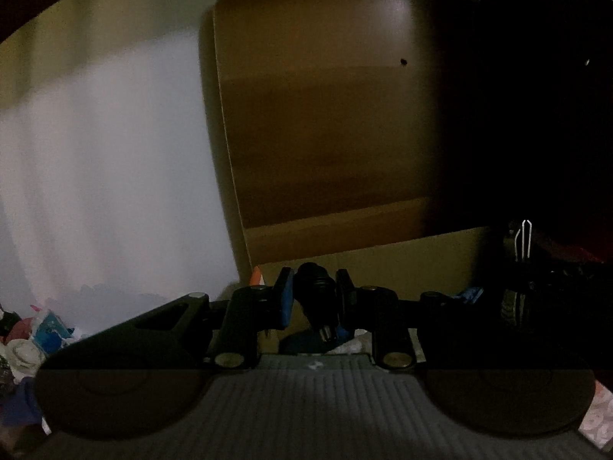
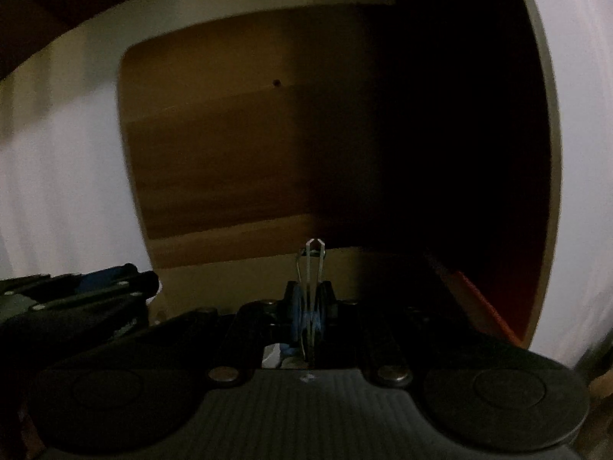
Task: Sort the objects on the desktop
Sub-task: 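Carry the black item and binder clip with both tools into the orange box, then open both tools to drop the black item and binder clip in the box, then withdraw both tools from the orange box back toward the cluttered table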
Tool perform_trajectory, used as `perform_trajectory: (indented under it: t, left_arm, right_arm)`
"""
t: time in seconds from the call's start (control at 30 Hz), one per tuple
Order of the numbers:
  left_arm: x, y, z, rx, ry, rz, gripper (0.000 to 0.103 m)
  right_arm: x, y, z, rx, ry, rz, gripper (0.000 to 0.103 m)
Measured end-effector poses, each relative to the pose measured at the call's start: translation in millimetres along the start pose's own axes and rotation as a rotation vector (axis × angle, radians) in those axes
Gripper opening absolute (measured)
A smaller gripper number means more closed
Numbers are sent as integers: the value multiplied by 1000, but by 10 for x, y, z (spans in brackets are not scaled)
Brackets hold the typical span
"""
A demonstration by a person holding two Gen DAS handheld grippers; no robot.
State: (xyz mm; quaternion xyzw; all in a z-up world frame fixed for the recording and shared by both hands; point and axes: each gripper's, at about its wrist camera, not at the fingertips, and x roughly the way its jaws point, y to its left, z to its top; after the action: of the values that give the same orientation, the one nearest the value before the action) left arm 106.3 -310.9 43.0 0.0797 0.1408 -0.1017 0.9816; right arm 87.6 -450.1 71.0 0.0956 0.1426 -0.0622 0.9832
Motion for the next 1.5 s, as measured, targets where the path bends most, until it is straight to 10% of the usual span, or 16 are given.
perform_trajectory:
  t: [0.17, 0.23, 0.4, 0.63, 1.0, 1.5]
  left_arm:
    - [73, -19, -67, 2, 33, -5, 26]
    - [43, -21, -86, 3, 21, 1, 55]
    - [-37, 5, -57, -9, -1, 9, 79]
    - [-171, 85, 6, -25, -39, 11, 96]
    - [-420, 339, 68, -40, -94, 27, 103]
    - [-936, 1326, -341, -96, -76, 160, 103]
  right_arm:
    - [109, 9, -60, 4, 21, -5, 9]
    - [137, 20, -89, -2, 38, -6, 11]
    - [57, 8, -100, 17, -18, -49, 63]
    - [-107, -29, -66, 44, -66, -60, 78]
    - [-537, 125, 12, 89, -144, -48, 103]
    - [-778, 921, -272, 91, -54, 74, 103]
